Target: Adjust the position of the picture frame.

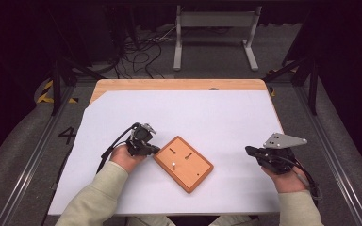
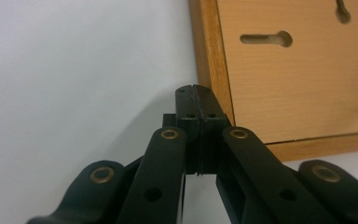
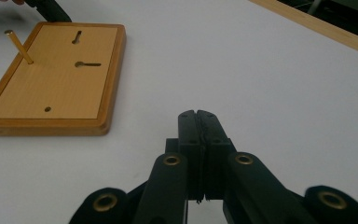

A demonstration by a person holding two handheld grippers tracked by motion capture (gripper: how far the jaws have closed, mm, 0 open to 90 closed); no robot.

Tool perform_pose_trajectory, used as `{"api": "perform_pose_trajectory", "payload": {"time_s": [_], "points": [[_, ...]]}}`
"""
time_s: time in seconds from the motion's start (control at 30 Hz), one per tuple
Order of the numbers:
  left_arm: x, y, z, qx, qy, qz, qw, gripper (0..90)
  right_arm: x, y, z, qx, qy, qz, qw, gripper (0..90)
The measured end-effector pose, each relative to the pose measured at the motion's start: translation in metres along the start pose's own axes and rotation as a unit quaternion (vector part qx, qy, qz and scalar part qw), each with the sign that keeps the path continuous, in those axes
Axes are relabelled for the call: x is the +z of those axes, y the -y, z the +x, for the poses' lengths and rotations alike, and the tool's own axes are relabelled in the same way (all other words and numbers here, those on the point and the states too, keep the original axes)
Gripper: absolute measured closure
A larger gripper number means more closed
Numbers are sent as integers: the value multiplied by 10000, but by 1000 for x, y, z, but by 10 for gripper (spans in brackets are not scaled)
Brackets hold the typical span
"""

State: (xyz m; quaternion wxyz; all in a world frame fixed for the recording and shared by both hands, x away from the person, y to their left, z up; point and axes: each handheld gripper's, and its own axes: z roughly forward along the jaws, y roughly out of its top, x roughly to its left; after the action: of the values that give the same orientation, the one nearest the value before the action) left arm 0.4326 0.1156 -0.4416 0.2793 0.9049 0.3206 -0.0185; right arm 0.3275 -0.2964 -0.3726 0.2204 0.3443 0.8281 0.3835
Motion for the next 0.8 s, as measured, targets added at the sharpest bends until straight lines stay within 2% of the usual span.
{"api": "perform_pose_trajectory", "payload": {"time_s": [0.03,0.1,0.13,0.2,0.23,0.27,0.33,0.4,0.47,0.5,0.53,0.57,0.6,0.63,0.67,0.8], "points": [[1,2,-5,24,110,44,9999,900,1,-1,3,-26,-68,28,10000,897],[0,4,-9,48,125,76,9999,899,3,-1,5,-28,-125,37,9999,898],[0,4,-11,134,76,94,9998,899,6,0,11,-23,-248,72,9997,898],[-1,4,-11,143,86,53,9998,898,16,1,24,-176,-498,213,9984,899],[-2,5,-11,79,11,-6,10000,896,23,1,34,-257,-672,271,9970,899],[-4,5,-11,108,-54,-43,9999,894,28,1,42,-325,-802,318,9957,899],[-9,5,-9,72,-101,-221,9997,857,38,1,58,-491,-1042,405,9925,900],[-15,6,-8,15,-160,-419,9990,821,50,-1,77,-667,-1326,443,9879,900],[-19,7,-5,-64,-184,-592,9981,799,57,-2,87,-710,-1483,453,9853,900],[-20,7,-5,-62,-235,-617,9978,806,62,-3,93,-752,-1562,488,9837,900],[-20,7,-5,-62,-235,-617,9978,814,62,-3,93,-752,-1562,488,9837,900],[-23,8,-2,-105,-266,-697,9972,820,69,-4,104,-805,-1751,516,9799,900],[-23,8,-2,-105,-266,-697,9972,822,69,-4,104,-805,-1751,516,9799,900],[-23,9,-2,-125,-276,-712,9970,822,71,-5,109,-832,-1825,540,9782,900],[-24,9,-1,-140,-287,-736,9968,821,76,-4,117,-937,-1971,594,9741,900],[-25,10,2,-211,-305,-789,9962,819,83,-3,129,-995,-2185,708,9682,900]]}}
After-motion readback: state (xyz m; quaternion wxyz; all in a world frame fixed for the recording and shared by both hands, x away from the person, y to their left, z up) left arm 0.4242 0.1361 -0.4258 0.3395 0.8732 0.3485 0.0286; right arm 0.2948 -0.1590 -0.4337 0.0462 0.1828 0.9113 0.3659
